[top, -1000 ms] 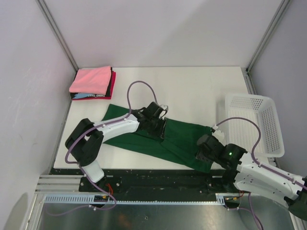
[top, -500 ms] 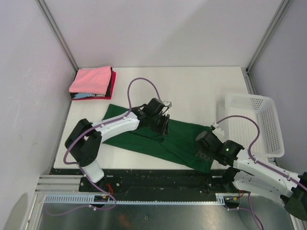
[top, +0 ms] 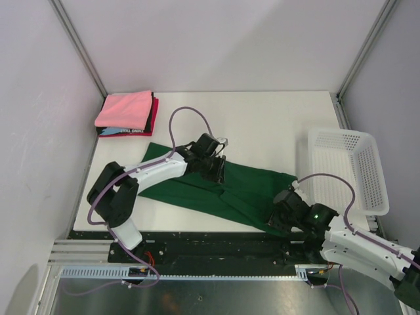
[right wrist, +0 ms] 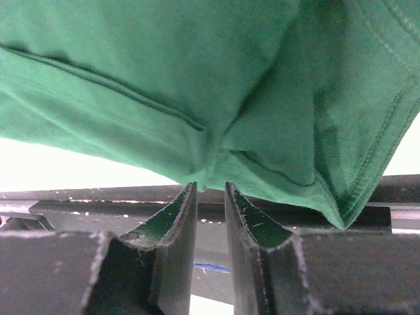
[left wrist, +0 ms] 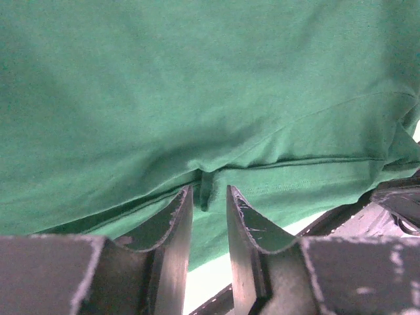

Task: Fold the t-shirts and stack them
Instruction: Rotate the tshirt 85 degrees

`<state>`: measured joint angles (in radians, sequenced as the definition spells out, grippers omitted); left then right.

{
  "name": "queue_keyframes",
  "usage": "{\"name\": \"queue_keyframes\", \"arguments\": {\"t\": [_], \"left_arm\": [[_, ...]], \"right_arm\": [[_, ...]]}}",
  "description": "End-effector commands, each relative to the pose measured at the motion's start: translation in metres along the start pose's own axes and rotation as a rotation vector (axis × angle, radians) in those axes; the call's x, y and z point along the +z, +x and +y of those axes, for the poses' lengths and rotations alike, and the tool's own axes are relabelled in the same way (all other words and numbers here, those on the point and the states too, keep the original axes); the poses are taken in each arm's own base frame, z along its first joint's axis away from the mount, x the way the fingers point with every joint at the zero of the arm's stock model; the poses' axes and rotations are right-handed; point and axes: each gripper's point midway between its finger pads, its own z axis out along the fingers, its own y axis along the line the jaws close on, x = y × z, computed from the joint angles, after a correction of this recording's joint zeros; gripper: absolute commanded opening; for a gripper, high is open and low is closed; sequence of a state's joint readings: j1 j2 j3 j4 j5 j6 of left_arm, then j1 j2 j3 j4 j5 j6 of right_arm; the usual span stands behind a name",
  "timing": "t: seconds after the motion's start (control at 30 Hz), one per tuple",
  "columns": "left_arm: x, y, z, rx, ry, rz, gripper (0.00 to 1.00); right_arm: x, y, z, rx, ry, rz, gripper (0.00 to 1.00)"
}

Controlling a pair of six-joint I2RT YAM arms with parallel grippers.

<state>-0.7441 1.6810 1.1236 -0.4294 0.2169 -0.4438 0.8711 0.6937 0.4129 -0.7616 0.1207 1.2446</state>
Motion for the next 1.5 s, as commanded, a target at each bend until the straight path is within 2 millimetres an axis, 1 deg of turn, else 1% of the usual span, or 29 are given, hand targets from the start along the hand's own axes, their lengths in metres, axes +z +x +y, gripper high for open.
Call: {"name": "queue_keyframes", "arguments": {"t": [0.0,0.2,0.37,0.47,0.57,0.67,0.77,0.9,1.07,1.2,1.27,1.37,1.4,1.47], "left_arm": [[-0.018,-0.011,-0.004,0.013,0.033,-0.057,0.31],[-0.022,-0.009,0.001,0.008,0.030,-0.059,0.31],[-0.024,-0.009,0.005,0.002,0.033,-0.060,0.31],[-0.025,-0.009,0.005,0.003,0.036,-0.060,0.31],[-0.026,-0.010,0.007,0.003,0.035,-0.064,0.31],[-0.027,-0.011,0.009,0.001,0.031,-0.068,0.31],[-0.030,-0.012,0.013,-0.007,0.027,-0.077,0.31],[-0.037,-0.013,0.026,-0.030,0.005,-0.087,0.31],[-0.046,-0.012,0.046,-0.050,-0.041,-0.089,0.31],[-0.051,-0.010,0.060,-0.057,-0.076,-0.082,0.31],[-0.053,-0.008,0.068,-0.060,-0.101,-0.077,0.31],[-0.058,-0.007,0.081,-0.059,-0.153,-0.074,0.31],[-0.059,-0.006,0.086,-0.059,-0.175,-0.071,0.31],[-0.061,-0.003,0.096,-0.056,-0.221,-0.066,0.31]], "right_arm": [[0.012,0.014,0.001,0.088,-0.034,0.056,0.29],[0.031,0.008,-0.010,0.161,-0.018,0.006,0.29],[0.036,-0.007,-0.014,0.183,0.003,-0.067,0.29],[0.035,-0.023,-0.013,0.178,0.011,-0.103,0.29],[0.035,-0.043,-0.011,0.165,0.035,-0.146,0.29],[0.038,-0.063,-0.008,0.148,0.064,-0.175,0.29],[0.043,-0.083,0.000,0.123,0.080,-0.186,0.29],[0.056,-0.115,0.014,0.085,0.112,-0.197,0.28],[0.082,-0.157,0.035,0.054,0.131,-0.195,0.28],[0.108,-0.194,0.052,0.015,0.156,-0.179,0.27],[0.119,-0.220,0.066,-0.011,0.152,-0.178,0.27],[0.135,-0.258,0.075,-0.061,0.180,-0.194,0.28],[0.138,-0.273,0.076,-0.088,0.203,-0.213,0.28],[0.147,-0.304,0.068,-0.133,0.279,-0.250,0.30]]}}
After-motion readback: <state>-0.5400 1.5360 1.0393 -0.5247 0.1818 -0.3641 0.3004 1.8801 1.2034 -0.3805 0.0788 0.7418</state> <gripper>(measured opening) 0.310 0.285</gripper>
